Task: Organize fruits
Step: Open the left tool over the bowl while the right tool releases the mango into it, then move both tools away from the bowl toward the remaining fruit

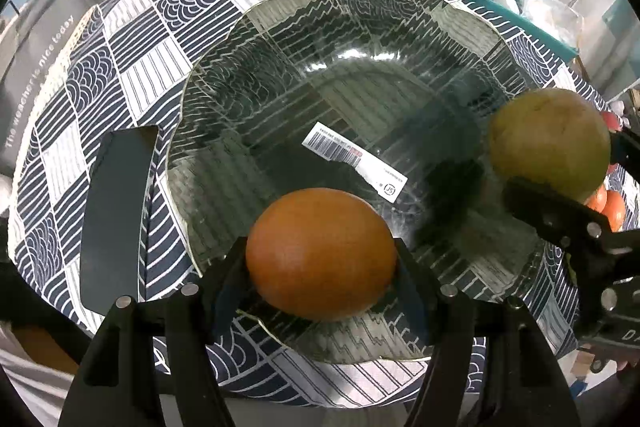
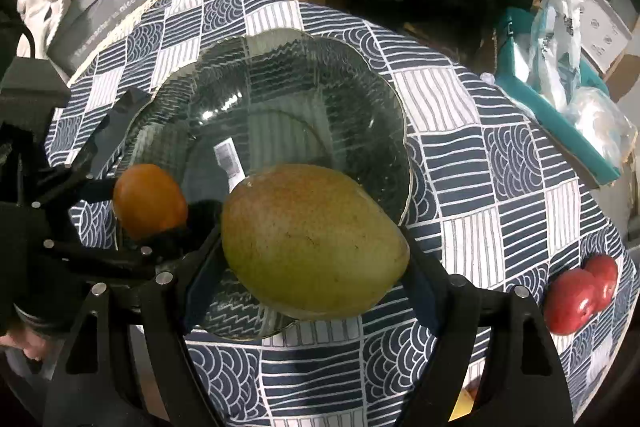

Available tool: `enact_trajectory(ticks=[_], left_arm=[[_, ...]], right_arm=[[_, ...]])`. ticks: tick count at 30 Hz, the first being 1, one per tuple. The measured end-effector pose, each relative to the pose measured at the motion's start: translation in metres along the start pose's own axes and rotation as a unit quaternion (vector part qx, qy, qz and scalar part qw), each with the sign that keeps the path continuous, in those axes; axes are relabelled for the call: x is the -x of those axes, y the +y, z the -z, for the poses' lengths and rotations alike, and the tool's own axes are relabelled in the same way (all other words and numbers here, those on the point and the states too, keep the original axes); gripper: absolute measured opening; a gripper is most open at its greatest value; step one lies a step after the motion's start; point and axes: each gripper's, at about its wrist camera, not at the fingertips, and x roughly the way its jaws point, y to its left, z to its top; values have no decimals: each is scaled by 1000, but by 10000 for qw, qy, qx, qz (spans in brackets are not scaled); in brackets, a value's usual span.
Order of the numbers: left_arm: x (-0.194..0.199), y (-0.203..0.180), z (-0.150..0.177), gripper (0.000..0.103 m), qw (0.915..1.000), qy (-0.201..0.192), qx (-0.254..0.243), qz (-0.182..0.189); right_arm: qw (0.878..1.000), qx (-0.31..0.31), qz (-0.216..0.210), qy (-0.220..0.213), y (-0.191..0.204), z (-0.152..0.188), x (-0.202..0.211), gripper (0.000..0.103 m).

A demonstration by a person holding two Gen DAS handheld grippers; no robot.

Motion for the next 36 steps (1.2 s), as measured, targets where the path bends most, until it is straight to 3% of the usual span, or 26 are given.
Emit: enact_trajectory(ticks=[6, 12, 24, 36], left_arm=[[10, 0, -4, 84, 9997, -207, -17, -142], [20, -1, -4, 84, 9993, -318, -66, -164], [41, -11, -7, 84, 9979, -604, -188, -138], [82, -52, -9, 84, 9936, -996, -500, 152]], right_arm=[[9998, -107, -54, 175, -3, 4, -9, 79], [9986, -482, -109, 182, -22, 7, -8, 79], [9981, -578, 4, -228, -26, 8, 24, 79], [9934, -946, 317, -559, -58, 22, 64, 79]])
